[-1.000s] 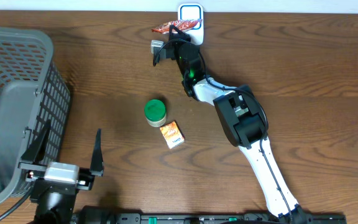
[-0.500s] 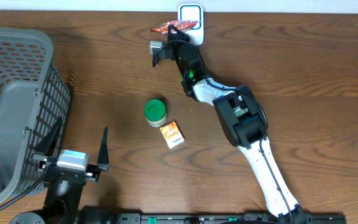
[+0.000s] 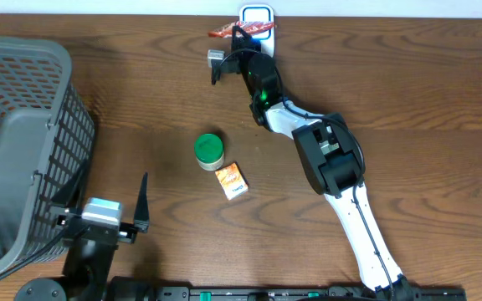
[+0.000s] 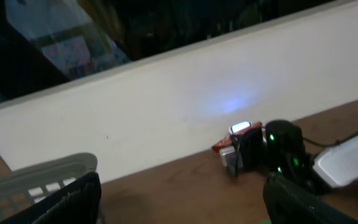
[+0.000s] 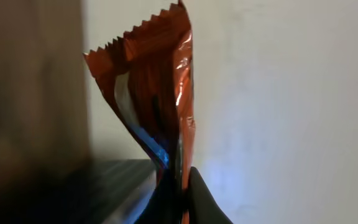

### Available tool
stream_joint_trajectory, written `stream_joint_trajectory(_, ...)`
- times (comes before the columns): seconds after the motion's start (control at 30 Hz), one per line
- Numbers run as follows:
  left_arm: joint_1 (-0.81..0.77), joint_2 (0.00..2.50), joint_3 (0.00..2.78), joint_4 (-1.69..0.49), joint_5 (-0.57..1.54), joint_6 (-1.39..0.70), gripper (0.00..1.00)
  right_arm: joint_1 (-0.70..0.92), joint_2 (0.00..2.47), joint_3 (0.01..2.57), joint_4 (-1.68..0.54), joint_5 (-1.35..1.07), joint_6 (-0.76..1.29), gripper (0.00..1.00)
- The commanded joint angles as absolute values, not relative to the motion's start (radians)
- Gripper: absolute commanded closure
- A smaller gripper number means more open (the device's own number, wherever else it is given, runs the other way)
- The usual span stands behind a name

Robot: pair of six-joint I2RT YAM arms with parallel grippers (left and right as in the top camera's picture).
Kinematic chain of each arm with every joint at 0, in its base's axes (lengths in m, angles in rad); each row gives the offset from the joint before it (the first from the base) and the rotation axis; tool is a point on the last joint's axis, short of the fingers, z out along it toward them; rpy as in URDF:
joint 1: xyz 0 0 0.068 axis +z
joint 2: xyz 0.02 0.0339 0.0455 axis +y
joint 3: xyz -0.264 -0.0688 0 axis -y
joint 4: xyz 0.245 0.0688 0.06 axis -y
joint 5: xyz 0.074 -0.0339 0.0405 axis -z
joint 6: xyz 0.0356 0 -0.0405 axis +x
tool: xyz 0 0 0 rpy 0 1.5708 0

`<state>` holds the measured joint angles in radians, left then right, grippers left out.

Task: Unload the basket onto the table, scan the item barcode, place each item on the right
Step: 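Hold the candy bar in front of the scanner window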

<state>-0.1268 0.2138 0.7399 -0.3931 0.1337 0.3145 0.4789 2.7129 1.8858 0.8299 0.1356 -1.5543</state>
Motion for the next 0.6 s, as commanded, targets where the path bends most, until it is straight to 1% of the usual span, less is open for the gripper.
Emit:
stream_joint_trajectory(0.0,-0.123,0.214,0.736,-0.423,0.146,0.321,0.16,0.468,2.712,1.906,0.781,0.123,-1.529,0.99)
stream_joint_trajectory(0.1,-0.123,0.214,0.736,-0.445,0.145,0.321,0.16,0.478,2.712,1.906,0.78,0.14,-1.527,0.99)
stream_joint_trajectory(0.2,-0.123,0.214,0.736,-0.461,0.131,0.321,0.16,0.492,2.693,1.906,0.819,0.206,-1.534,0.99)
stream_joint_trajectory(0.3,-0.123,0.214,0.736,-0.464,0.058,0.321,0.16,0.505,2.617,1.894,0.794,0.274,-1.534,0.99)
stream_joint_trajectory(0.37,-0.123,0.214,0.736,-0.464,0.023,0.32,0.16,0.508,2.548,1.88,0.716,0.307,-1.533,0.99)
stream_joint_trajectory(0.47,-0.123,0.214,0.736,-0.469,0.007,0.32,0.16,0.501,2.372,1.868,0.393,0.405,-1.507,0.99)
stream_joint_trajectory(0.57,-0.123,0.214,0.736,-0.487,0.007,0.32,0.16,0.49,2.271,1.868,0.181,0.48,-1.466,0.99)
